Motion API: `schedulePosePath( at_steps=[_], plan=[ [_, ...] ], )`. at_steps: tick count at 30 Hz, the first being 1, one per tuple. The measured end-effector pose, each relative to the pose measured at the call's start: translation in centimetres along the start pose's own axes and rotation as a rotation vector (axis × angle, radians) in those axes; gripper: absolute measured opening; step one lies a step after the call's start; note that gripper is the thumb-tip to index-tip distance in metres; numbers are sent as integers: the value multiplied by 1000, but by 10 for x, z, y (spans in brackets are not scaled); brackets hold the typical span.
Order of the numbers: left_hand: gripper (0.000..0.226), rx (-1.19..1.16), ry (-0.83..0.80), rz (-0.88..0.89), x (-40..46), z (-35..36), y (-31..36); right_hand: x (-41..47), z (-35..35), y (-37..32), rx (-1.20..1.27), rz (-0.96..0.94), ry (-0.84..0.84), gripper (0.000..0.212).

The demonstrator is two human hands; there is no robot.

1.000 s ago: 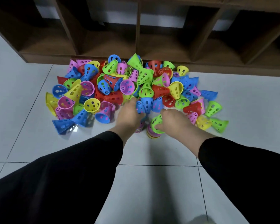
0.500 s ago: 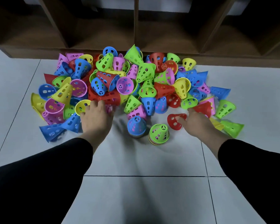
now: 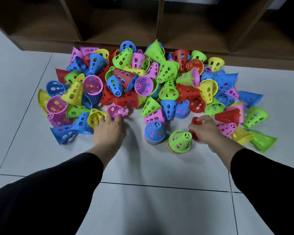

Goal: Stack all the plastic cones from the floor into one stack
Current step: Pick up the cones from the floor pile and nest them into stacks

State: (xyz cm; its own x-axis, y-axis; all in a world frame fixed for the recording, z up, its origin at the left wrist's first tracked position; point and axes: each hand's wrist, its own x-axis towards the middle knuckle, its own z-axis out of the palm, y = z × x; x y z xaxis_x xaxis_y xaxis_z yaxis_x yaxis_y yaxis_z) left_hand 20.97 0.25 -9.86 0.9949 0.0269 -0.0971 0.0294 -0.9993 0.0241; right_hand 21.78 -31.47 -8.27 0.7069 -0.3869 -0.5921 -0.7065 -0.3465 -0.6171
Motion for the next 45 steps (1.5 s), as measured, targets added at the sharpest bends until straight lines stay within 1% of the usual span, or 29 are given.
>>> schedulePosePath(
  at_steps=[2,4,6,7,9,10,11,13,14,16,18,20,23,25,27,31,32,34,36,38,39,40,41,42,43,44,45],
  plan=[
    [36,-62,-12,-4,-3,0,3,-3,-3,0,40,-42,37,47],
    [40,-149,-45,-28,-5,-6,4,-12,-11,-4,109,-114,51,59],
    [45,-302,-51,-98,-7,-18,6,-25,-23,-12,196,-193,70,69],
    [49,-406,-37,-130,-8,-26,8,-33,-29,-18,229,-225,76,69],
    [53,-671,31,-170,-12,-45,15,-52,-39,-29,310,-304,58,55],
    [54,-839,67,-177,-15,-55,20,-61,-42,-33,348,-342,46,49],
    [55,-1019,86,-165,-19,-66,26,-71,-44,-35,369,-381,43,45],
    [57,-1324,74,-80,-27,-84,43,-91,-46,-38,386,-455,51,45],
    [57,-1428,59,-42,-31,-89,52,-99,-45,-37,401,-485,50,45],
    [61,-1537,47,0,-36,-94,70,-112,-38,-28,421,-532,47,44],
    [74,-1508,16,22,-43,-91,84,-119,-26,-12,434,-558,33,43],
    [79,-1355,-15,56,-51,-79,93,-121,-13,9,419,-576,-19,46],
    [61,-1141,35,155,-57,-62,100,-118,-1,34,271,-611,-57,45],
    [49,-1096,60,150,-54,-58,100,-113,3,41,186,-606,-39,42],
    [44,-1044,45,131,-46,-55,95,-107,5,44,101,-586,-8,39],
    [45,-896,-159,122,-37,-41,82,-100,11,39,-36,-569,1,39],
    [46,-865,-179,126,-37,-37,80,-99,14,36,-55,-568,-2,40],
    [50,-797,-135,146,-37,-29,80,-95,19,30,-84,-575,3,40],
    [50,-773,-104,119,-37,-24,81,-90,23,24,-104,-582,-1,42],
    [44,-824,-161,54,-37,-22,82,-87,22,21,-107,-599,-40,46],
    [46,-833,-170,53,-36,-21,82,-86,17,21,-112,-619,-42,51],
    [53,-828,-160,71,-36,-21,81,-84,9,22,-125,-657,5,55],
    [65,-838,-145,94,-36,-23,79,-81,-1,25,-153,-704,108,56],
    [74,-860,-129,114,-36,-27,77,-75,-14,27,-198,-747,250,53],
    [76,-882,-116,125,-37,-32,76,-68,-28,30,-251,-757,394,49],
    [72,-898,-103,128,-37,-36,74,-60,-43,33,-300,-721,498,47],
    [65,-903,-84,125,-35,-40,74,-53,-57,36,-344,-654,540,48]
  ],
)
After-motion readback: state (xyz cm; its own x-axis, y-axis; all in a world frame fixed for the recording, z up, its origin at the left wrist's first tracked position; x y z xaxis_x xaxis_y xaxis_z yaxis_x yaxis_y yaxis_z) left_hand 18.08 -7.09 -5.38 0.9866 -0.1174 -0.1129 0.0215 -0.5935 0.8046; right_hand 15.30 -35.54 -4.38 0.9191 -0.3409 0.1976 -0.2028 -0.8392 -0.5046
